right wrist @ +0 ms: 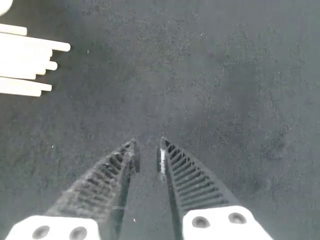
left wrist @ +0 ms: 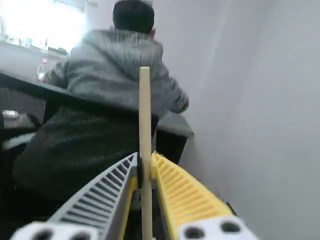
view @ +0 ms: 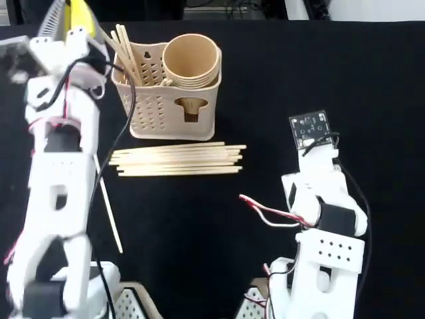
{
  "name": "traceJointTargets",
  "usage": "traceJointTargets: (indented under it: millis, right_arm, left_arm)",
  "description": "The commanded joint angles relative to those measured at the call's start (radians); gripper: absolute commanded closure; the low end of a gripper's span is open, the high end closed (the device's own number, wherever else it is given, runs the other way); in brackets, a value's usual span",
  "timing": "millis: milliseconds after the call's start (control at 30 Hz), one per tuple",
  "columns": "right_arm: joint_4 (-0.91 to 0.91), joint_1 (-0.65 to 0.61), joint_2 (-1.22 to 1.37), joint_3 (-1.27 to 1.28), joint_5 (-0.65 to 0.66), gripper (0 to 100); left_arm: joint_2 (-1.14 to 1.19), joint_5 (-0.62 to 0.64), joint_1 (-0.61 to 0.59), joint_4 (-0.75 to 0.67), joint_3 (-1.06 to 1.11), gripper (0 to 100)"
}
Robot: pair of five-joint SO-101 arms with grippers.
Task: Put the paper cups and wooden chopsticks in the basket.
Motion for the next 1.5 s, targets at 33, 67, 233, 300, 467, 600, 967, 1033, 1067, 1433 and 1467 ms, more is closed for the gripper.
traceJointTargets:
  millis: [33, 67, 233, 300, 467, 600, 967, 1033, 1067, 1433, 1467]
  right_arm:
    - [-0.043, -0.005, -0.001, 0.008, 0.006, 92.0]
    - [-0.043, -0.005, -0.001, 0.008, 0.006, 92.0]
    - [-0.044, -0.005, -0.001, 0.008, 0.006, 92.0]
    - [-0.044, -0.005, -0.001, 0.01, 0.006, 92.0]
    - [-0.044, -0.005, -0.001, 0.01, 0.006, 92.0]
    - [-0.044, -0.005, -0.001, 0.01, 0.006, 92.0]
    - [-0.043, -0.005, -0.001, 0.01, 0.006, 92.0]
    - [-0.041, -0.005, -0.002, 0.01, 0.006, 92.0]
    - [-0.04, -0.005, -0.002, 0.01, 0.006, 92.0]
    - [-0.04, -0.005, -0.002, 0.01, 0.025, 92.0]
    - [-0.04, -0.005, -0.002, 0.01, 0.025, 92.0]
  left_arm:
    - [0.081, 0.008, 0.033, -0.011, -0.044, 97]
    - [0.081, 0.005, 0.045, -0.011, -0.027, 97]
    - [0.081, -0.086, 0.099, -0.009, 0.07, 87]
    - [0.08, -0.183, 0.12, 0.011, 0.099, 79]
    - [0.002, -0.427, 0.168, 0.305, 0.051, 79]
    - [-0.175, -0.606, 0.18, 0.706, -0.058, 79]
    - [-0.356, -0.967, 0.117, 1.594, -0.213, 79]
    - [-0.31, -0.873, 0.036, 1.597, -0.171, 79]
    - [-0.285, -0.804, -0.016, 1.58, -0.142, 80]
    - [-0.213, -0.451, -0.237, 0.914, 0.343, 81]
    - [-0.203, -0.436, -0.237, 0.908, 0.351, 79]
